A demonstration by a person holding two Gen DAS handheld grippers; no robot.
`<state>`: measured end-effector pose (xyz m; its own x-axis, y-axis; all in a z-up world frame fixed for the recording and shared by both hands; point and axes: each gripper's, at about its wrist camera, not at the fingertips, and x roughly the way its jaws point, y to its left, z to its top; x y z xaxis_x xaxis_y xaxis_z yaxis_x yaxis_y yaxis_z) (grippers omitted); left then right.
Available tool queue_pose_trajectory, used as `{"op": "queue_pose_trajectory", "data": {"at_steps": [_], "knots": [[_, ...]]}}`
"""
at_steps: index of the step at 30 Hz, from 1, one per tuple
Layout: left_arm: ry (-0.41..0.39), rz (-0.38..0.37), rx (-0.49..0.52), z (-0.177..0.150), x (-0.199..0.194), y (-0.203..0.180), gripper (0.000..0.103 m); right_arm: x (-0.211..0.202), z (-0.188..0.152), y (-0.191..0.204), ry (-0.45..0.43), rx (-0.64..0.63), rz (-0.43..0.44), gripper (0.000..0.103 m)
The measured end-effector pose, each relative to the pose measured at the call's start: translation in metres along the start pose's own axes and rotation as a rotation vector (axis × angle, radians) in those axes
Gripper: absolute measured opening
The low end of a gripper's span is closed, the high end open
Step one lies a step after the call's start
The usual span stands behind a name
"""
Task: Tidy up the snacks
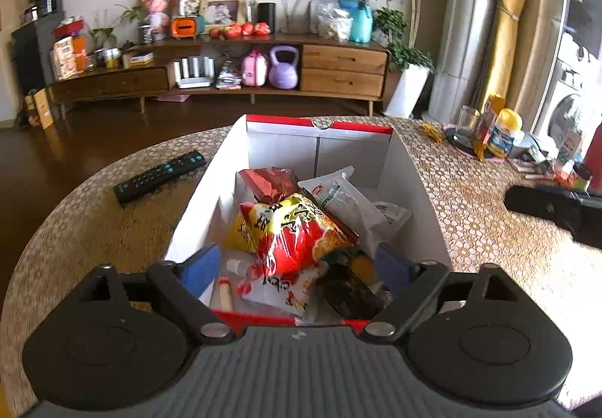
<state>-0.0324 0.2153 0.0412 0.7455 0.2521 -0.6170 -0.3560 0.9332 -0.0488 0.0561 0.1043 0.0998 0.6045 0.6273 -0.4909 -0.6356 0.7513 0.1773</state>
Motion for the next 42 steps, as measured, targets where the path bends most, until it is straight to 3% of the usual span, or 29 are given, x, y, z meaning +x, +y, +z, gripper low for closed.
{"op": "queue_pose_trajectory", "data": {"at_steps": [5, 8, 11, 20, 24, 31, 42], "knots": [[-0.033, 0.036, -0.038, -0.013, -0.02, -0.011, 0.093, -0.025, -0.019, -0.014, -0.031, 0.049, -0.042, 0.053], [-0.062, 0.075, -0.07, -0.022, -0.033, -0.017, 0.103, -0.042, -0.032, -0.017, -0.051, 0.062, -0.061, 0.066], [-0.089, 0.099, -0.083, -0.03, -0.046, -0.022, 0.103, -0.055, -0.043, -0.015, -0.067, 0.063, -0.081, 0.076], [-0.118, 0.099, -0.091, -0.039, -0.071, -0.03, 0.103, -0.083, -0.064, -0.018, -0.116, 0.088, -0.133, 0.098], [-0.125, 0.089, -0.09, -0.042, -0.076, -0.033, 0.103, -0.094, -0.074, -0.023, -0.125, 0.114, -0.142, 0.102], [-0.127, 0.08, -0.066, -0.043, -0.077, -0.04, 0.103, -0.095, -0.084, -0.03, -0.111, 0.129, -0.2, 0.103], [-0.122, 0.081, -0.057, -0.045, -0.076, -0.042, 0.103, -0.097, -0.089, -0.033, -0.111, 0.14, -0.207, 0.103]]}}
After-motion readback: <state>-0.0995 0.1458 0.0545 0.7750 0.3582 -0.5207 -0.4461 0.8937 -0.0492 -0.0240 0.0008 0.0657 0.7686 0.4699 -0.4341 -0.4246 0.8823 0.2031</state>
